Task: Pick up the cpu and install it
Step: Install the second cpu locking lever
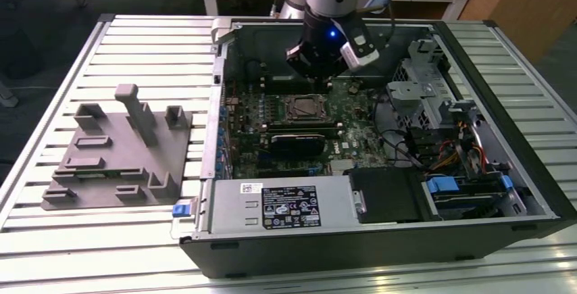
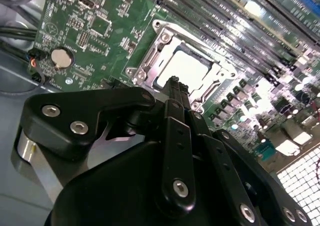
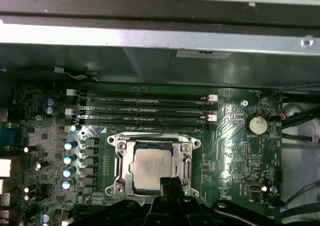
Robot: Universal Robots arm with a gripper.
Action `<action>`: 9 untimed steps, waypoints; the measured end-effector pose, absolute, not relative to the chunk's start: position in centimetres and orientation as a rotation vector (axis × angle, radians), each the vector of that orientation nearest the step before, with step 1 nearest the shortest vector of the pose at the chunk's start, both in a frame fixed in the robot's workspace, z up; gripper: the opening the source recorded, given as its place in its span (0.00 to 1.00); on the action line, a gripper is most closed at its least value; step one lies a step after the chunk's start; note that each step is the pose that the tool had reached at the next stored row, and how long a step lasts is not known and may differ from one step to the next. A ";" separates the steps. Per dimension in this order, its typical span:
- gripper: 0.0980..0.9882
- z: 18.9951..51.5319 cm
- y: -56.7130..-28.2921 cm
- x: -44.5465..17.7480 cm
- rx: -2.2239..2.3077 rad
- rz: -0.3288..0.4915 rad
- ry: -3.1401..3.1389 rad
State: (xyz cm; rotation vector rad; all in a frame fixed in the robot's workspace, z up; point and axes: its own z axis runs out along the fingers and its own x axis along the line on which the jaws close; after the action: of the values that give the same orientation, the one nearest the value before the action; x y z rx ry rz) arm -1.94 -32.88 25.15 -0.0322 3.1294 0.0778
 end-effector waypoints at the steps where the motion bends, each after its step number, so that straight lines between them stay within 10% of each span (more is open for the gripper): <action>1: 0.01 25.2 -32.9 -2.0 -0.032 0.078 3.129; 9: 0.01 25.2 -33.3 -2.6 -0.032 0.078 3.129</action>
State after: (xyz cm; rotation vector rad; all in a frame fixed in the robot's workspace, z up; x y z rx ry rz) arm -2.56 -33.29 25.15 -0.0324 3.1294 0.0779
